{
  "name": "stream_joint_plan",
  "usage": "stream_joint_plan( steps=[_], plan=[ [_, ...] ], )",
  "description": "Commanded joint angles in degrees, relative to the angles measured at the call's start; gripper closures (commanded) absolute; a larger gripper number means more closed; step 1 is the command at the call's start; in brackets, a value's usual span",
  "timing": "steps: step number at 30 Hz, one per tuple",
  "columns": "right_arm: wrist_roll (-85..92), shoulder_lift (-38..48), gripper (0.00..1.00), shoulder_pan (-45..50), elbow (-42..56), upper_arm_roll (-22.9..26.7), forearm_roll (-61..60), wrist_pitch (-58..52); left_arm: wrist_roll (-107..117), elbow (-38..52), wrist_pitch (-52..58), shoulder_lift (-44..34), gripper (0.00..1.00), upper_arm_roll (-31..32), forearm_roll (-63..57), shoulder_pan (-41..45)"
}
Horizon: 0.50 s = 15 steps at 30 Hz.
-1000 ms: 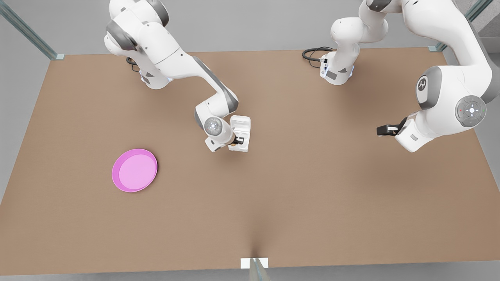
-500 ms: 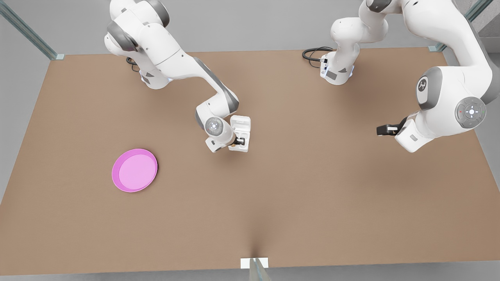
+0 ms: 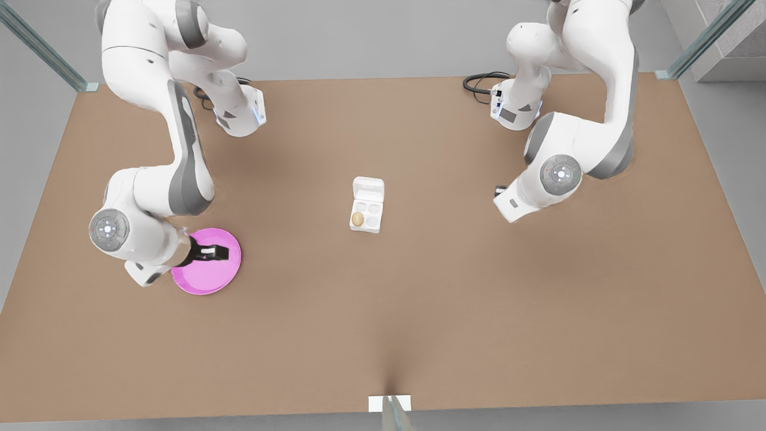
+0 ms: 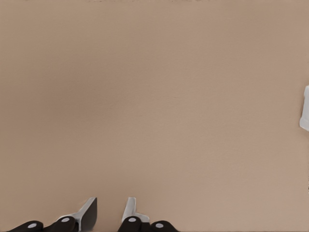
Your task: Pack egg into the box and close the box lid
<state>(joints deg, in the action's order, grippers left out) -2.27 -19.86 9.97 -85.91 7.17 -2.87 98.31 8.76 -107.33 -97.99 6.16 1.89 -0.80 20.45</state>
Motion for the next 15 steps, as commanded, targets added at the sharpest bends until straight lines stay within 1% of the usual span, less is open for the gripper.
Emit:
stream_joint_plan(
  steps=[1,2,3,4,5,6,9,11,12,14,15],
  plan=[
    [0.16,0.96,0.0,-4.24,0.22,-4.52,3.22,-0.22,0.99,-2.71,-2.29,-1.14,0.79,0.04,1.06,0.47],
    [2.53,2.1,0.0,-10.32,0.22,-9.27,6.92,-0.22,3.8,-6.4,-5.54,-2.37,0.79,0.04,1.15,2.66],
    [4.12,3.07,0.0,-10.94,1.09,-9.01,7.01,-2.15,6.18,-8.42,-7.04,-2.9,0.79,0.04,3.08,5.04],
    [4.03,3.07,0.0,-11.03,2.94,-8.75,6.83,-5.05,8.64,-12.38,-10.12,-4.04,0.79,0.04,3.96,8.99],
    [3.68,3.51,0.0,-11.29,2.77,-8.75,6.05,-4.88,10.84,-12.91,-10.3,-3.26,0.79,0.04,6.16,14.09],
    [3.5,2.9,0.0,-11.73,4.17,-8.75,5.34,-6.46,13.3,-13.0,-9.86,-2.55,0.79,0.04,6.6,16.99],
    [3.42,2.37,0.0,-11.82,4.7,-8.75,5.25,-6.46,19.18,-19.06,-16.53,-2.9,0.79,0.04,7.3,24.63],
    [3.5,2.02,0.0,-11.82,4.7,-8.75,5.34,-6.37,24.72,-19.32,-20.22,-1.76,0.79,-0.05,10.29,30.35],
    [3.5,2.02,0.0,-11.82,4.7,-8.75,5.34,-6.37,28.15,-18.8,-26.46,0.7,0.79,0.04,11.7,32.37],
    [3.42,2.02,0.0,-11.82,4.7,-8.75,5.34,-6.37,31.93,-17.04,-34.98,4.48,0.79,0.04,12.14,35.01],
    [3.5,1.93,0.0,-11.82,4.7,-8.75,5.42,-6.37,33.16,-15.03,-35.52,6.23,0.79,0.04,12.14,35.63]
  ],
)
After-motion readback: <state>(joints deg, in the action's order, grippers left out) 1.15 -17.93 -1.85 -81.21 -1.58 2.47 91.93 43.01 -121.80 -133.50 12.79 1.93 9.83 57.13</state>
